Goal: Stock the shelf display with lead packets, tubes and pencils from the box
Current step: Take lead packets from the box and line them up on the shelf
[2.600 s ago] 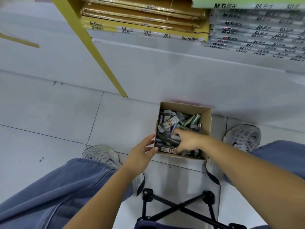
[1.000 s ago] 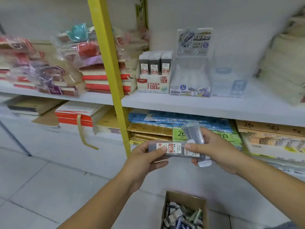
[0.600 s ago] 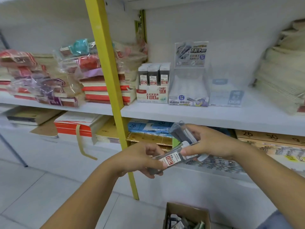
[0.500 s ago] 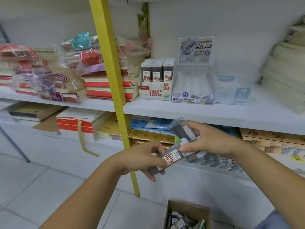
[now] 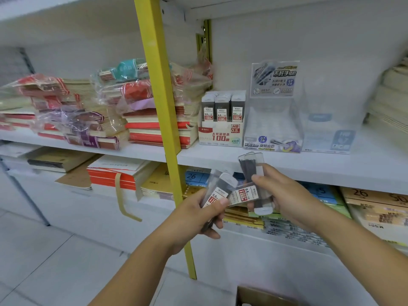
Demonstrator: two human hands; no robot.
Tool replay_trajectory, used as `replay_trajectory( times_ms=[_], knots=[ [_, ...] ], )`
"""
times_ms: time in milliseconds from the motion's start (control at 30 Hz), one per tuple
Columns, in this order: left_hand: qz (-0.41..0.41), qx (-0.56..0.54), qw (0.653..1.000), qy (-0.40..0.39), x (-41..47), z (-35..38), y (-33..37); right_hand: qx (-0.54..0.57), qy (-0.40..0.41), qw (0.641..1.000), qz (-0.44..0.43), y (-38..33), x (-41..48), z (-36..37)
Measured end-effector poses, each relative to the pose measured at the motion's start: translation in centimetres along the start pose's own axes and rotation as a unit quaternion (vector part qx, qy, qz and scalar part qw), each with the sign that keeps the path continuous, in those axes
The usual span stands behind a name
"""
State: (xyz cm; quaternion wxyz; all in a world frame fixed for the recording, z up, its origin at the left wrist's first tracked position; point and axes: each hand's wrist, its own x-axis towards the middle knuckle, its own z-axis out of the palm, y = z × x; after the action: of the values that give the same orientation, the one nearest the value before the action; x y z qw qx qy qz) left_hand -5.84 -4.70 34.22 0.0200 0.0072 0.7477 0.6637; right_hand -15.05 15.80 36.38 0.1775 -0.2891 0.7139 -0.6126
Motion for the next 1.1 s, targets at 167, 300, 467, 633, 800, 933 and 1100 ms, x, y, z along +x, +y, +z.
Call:
replay_trajectory(
  times_ms=[167,300,467,633,800,933,1100],
  knots=[
    [-0.031,-0.052,0.998,-0.006,-0.6,-0.3,-0.2,-0.011,0.006,0.999,-0.033,-0.2,-0.3,0.5],
    [-0.081,-0.014,0.994,-0.068,-0.7,0.2,-0.3,-0.003,-0.004,0.999,-0.045,-0.9,-0.6,0.7],
    [-0.089,-0.019,0.994,-0.063,-0.4,1.0,-0.2,-0.075,-0.005,0.997,-0.032,-0.7,-0.6,0.9],
    [-0.036,-0.102,0.994,0.010,-0.4,0.7,0.2,-0.040,0.019,0.999,0.010,-0.3,-0.5,0.3],
    [-0.012,-0.150,0.983,0.105,-0.1,0.4,0.3,-0.044,-0.022,0.999,0.006,-0.4,-0.9,0.0],
    [0.008,-0.209,0.970,0.123,0.2,0.7,0.3,-0.042,-0.041,0.998,-0.004,-0.5,-1.2,0.9],
    [0.021,-0.214,0.967,0.139,0.7,0.7,0.3,-0.107,-0.042,0.993,0.001,-0.3,-1.0,1.5]
  ],
)
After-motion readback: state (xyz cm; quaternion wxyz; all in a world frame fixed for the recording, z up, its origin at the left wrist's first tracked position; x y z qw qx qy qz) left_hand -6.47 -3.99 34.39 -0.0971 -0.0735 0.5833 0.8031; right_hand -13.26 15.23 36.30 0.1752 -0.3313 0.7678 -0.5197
